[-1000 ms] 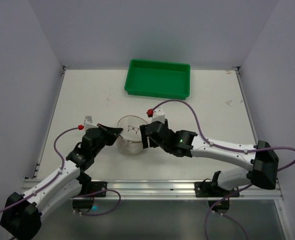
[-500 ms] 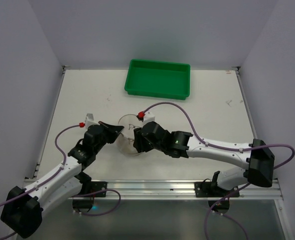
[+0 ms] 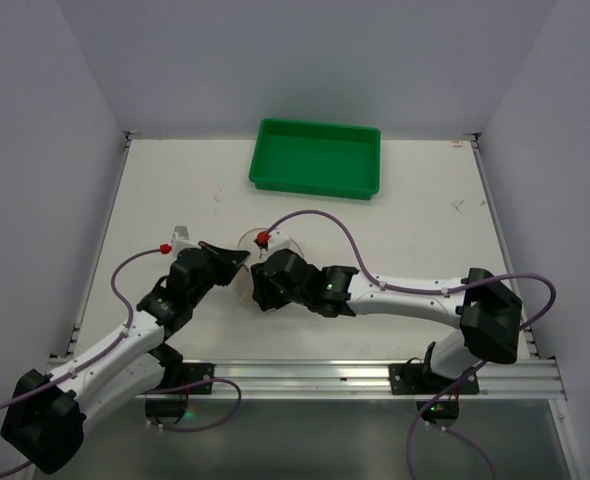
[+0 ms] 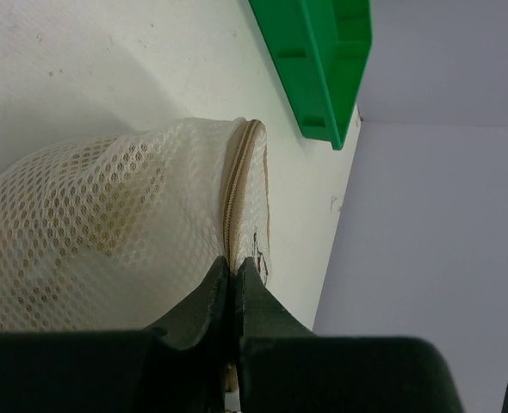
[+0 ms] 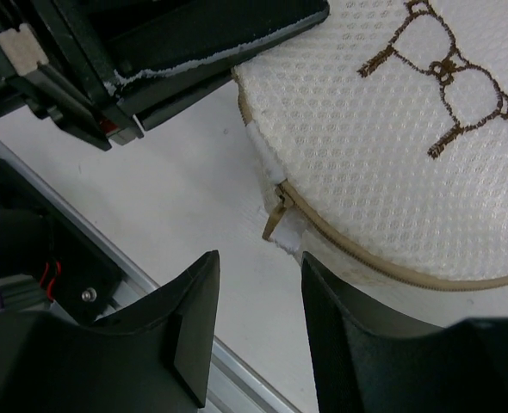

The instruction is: Unzip the laundry bag and remove the bra

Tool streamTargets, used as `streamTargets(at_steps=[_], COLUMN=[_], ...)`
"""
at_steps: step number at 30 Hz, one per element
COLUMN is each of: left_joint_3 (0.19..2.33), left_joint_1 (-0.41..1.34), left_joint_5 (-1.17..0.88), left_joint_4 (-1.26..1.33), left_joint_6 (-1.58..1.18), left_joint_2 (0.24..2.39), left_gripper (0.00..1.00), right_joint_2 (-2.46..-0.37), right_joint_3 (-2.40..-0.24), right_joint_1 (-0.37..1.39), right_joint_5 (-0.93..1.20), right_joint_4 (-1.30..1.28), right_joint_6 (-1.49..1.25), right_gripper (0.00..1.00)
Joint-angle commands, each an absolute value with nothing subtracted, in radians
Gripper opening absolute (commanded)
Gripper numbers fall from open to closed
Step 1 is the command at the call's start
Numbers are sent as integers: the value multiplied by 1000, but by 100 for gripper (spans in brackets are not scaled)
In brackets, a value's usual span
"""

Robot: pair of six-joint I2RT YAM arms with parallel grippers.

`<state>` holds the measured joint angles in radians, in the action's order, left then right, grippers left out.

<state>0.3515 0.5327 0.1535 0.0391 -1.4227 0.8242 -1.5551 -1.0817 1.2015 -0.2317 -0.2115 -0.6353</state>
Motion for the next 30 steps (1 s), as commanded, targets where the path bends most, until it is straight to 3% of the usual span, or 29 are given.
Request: streamTargets(at_steps=[1,6,12,15,20,30], left_joint_3=[396,394,388,387,388,435], left_joint_1=[538,540,541,541,541,511], left_joint_5=[192,190,193,192,202,207], left_joint_4=[57,48,38,40,38,-69], left_joint_6=[-1439,-1440,-1439,-1440,-1413,-1227], left_joint_2=[807,799,793,792,782,808], left_gripper=[0,0,0,0,0,0], right_joint_2=[-1578,-1614,-1615,-1628,-1589,-1255], right_joint_3=[-1135,-1173,-1187,-1200,-1137,-841], right_joint_1=[1204,1204,1203,1203,1201,1099], right_joint_5=[-308,-353,-422,-429,-472,-494], right_joint_4=[-143,-149,-153,-178,-192,-244], right_joint_6=[-620,-620,-626,-635,-637,-591], right_gripper=[45,44,34,26,0,0])
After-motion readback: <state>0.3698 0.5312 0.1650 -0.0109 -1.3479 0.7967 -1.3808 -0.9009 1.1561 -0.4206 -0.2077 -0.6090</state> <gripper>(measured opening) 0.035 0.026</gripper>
